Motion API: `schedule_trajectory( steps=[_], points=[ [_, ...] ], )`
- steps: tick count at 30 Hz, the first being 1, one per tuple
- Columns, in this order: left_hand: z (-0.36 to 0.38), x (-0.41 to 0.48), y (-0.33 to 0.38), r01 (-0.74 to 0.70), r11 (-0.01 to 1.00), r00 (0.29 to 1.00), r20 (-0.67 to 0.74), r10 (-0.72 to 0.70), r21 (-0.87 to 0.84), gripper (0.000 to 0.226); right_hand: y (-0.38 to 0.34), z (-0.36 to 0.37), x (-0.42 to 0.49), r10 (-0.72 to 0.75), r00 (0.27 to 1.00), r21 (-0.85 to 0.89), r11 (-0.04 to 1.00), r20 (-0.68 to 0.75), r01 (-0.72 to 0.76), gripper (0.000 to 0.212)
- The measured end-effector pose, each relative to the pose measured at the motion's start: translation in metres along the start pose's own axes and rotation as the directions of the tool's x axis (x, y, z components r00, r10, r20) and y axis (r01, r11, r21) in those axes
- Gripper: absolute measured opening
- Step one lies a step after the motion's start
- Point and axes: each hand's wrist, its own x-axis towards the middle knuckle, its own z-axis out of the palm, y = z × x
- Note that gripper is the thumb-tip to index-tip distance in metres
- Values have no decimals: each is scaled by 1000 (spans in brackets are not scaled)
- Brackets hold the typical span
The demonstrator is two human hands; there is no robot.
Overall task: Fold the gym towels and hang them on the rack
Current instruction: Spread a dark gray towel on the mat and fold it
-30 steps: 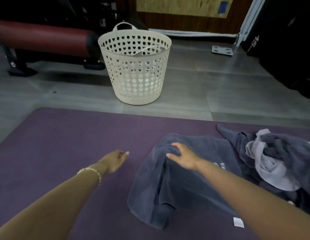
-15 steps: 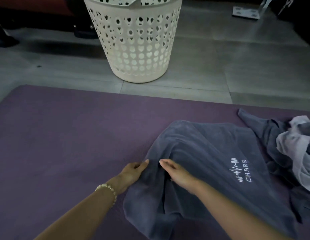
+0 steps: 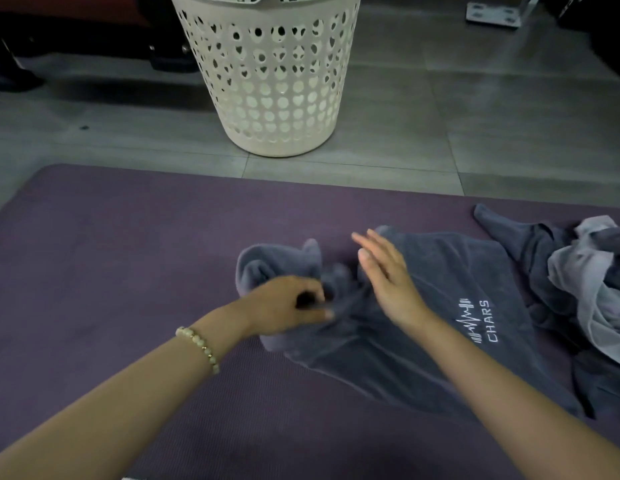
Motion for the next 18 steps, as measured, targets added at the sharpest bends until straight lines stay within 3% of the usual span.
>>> schedule_trajectory(
  steps=[2, 3, 4, 6, 7, 8, 11, 13, 16, 18],
  points=[
    [14, -4, -1, 316, 944, 907, 322, -272, -92, 34, 15, 3, -10, 48, 986, -250, 968, 157, -7, 33],
    [21, -4, -4, 406, 903, 877, 340, -341, -142, 35, 24, 5, -17, 118, 965, -360, 933, 234, -27, 38],
    [26, -1, -8, 402, 899, 905, 229, -360, -175, 33, 35, 6, -26, 206, 936, -427, 902, 287, -68, 43],
    [32, 6, -18, 306, 943, 931, -165, -325, -133, 28, 53, 7, -41, 338, 889, -419, 888, 310, -191, 46],
    [34, 10, -21, 274, 957, 913, -287, -291, -101, 31, 59, 5, -47, 364, 881, -380, 894, 302, -238, 44],
    [36, 14, -24, 259, 962, 907, -322, -272, -84, 40, 62, 2, -49, 379, 877, -349, 897, 295, -270, 41],
    [51, 21, -37, 348, 937, 924, -160, -348, -25, 67, 65, 1, -47, 408, 859, -356, 887, 309, -294, 46],
    [64, 20, -47, 471, 876, 878, -43, -477, -100, 77, 66, 8, -46, 450, 829, -369, 871, 331, -325, 57],
    [73, 16, -54, 599, 789, 800, 56, -597, -135, 76, 69, 24, -48, 543, 762, -328, 834, 353, -443, 84],
    [65, 18, -56, 626, 775, 779, 42, -625, -79, 75, 71, 33, -49, 550, 760, -298, 833, 347, -466, 86]
  ],
)
